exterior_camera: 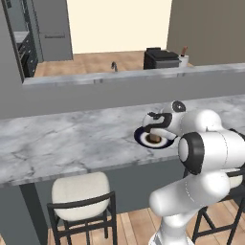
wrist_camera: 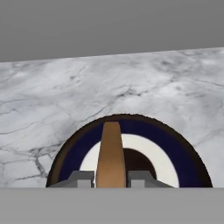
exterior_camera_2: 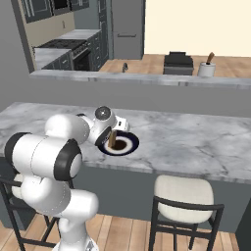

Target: Start the toaster. Once the lever pops up, take the bread to the plate on the dining counter.

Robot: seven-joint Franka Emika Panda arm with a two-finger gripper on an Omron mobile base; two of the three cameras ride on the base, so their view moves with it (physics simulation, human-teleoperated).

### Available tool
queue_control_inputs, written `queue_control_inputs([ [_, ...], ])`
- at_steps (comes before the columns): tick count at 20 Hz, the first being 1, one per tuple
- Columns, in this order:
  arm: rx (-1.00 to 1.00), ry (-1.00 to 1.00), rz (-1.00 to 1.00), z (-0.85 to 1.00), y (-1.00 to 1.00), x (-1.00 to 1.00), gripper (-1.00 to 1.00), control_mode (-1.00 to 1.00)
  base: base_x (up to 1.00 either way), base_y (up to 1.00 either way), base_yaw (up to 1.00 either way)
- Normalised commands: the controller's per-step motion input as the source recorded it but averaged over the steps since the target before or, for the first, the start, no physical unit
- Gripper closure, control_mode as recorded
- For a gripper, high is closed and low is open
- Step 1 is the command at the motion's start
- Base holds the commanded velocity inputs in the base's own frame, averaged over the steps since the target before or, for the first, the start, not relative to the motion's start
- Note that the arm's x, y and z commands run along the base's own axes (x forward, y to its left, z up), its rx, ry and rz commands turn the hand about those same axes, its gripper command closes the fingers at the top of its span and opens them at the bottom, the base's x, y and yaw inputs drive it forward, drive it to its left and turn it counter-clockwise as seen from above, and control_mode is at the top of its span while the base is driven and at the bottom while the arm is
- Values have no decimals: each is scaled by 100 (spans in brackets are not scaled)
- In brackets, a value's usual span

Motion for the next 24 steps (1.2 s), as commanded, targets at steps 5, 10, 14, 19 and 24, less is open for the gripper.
queue_control_inputs([
  [5, 0, 0, 0, 0, 0, 0, 100, -100, 0, 0, 0],
  [10, 0, 0, 0, 0, 0, 0, 100, -100, 0, 0, 0],
  [14, 0, 0, 0, 0, 0, 0, -100, -100, 0, 0, 0],
  [19, 0, 0, 0, 0, 0, 0, -100, -100, 0, 0, 0],
  [24, 0, 0, 0, 0, 0, 0, -100, -100, 0, 0, 0],
])
